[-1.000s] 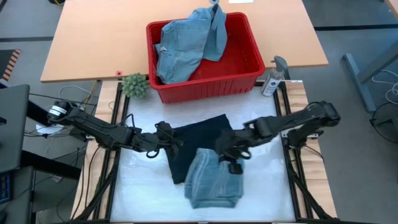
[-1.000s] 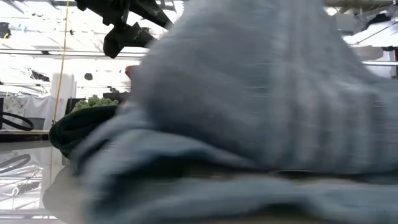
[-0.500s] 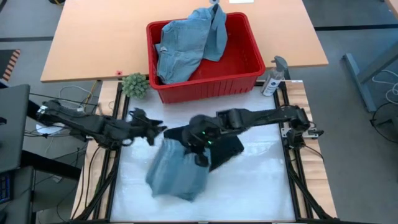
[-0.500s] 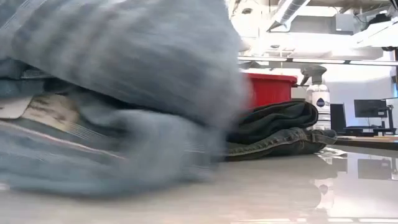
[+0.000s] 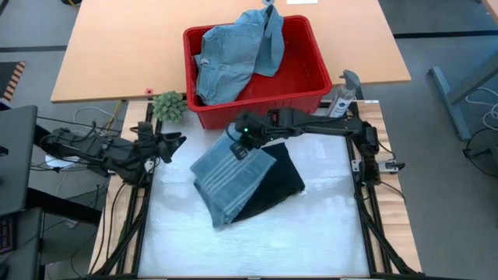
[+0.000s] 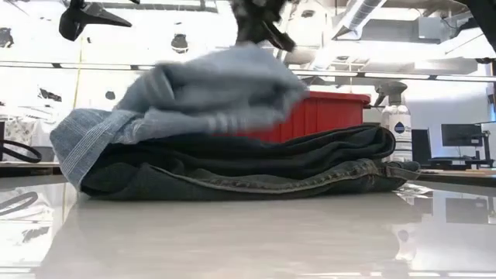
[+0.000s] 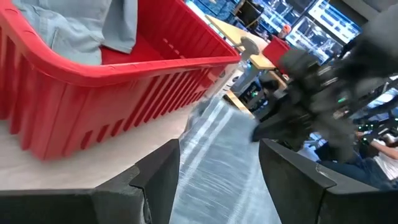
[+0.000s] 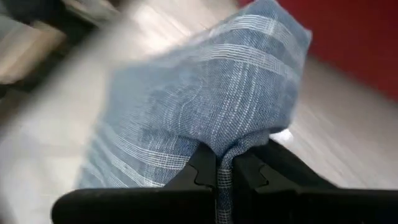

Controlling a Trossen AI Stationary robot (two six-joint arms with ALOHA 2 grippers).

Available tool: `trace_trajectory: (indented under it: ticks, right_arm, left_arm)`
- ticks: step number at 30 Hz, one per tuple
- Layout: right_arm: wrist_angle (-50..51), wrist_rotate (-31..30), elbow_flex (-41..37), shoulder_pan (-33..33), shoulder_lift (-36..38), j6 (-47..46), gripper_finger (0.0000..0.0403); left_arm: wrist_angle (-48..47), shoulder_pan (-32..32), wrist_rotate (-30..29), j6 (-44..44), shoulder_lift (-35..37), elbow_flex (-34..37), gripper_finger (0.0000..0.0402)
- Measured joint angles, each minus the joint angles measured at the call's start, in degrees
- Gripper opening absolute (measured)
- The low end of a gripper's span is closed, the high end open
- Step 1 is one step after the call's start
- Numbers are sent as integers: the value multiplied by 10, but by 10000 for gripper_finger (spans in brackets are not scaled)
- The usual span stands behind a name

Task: Fold Laundry from Bin
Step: Stack the folded blue polo shirt on the blue denim pants

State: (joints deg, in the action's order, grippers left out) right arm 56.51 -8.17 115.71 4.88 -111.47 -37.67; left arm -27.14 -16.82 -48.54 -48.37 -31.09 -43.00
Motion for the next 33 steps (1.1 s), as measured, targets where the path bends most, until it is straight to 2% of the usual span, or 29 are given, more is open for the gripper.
trace_trajectory:
  ticks: [6, 13, 21, 26, 33]
  right_arm:
    - [113, -38, -35, -3, 6, -43, 37]
    - [207, -84, -35, -24, 43, -73, 37]
    - [330, -139, -35, -10, 77, -105, 37]
    - [335, -151, -58, -3, 78, -101, 37]
    - [335, -148, -177, 15, 78, -123, 37]
  left_arm:
    - [0, 0, -4, 7, -8, 0, 208]
    - [11, 0, -9, 7, -15, 0, 208]
    - [13, 0, -10, 3, -15, 0, 208]
    - [13, 0, -8, -8, -17, 0, 208]
    - [13, 0, 7, -18, -23, 0, 208]
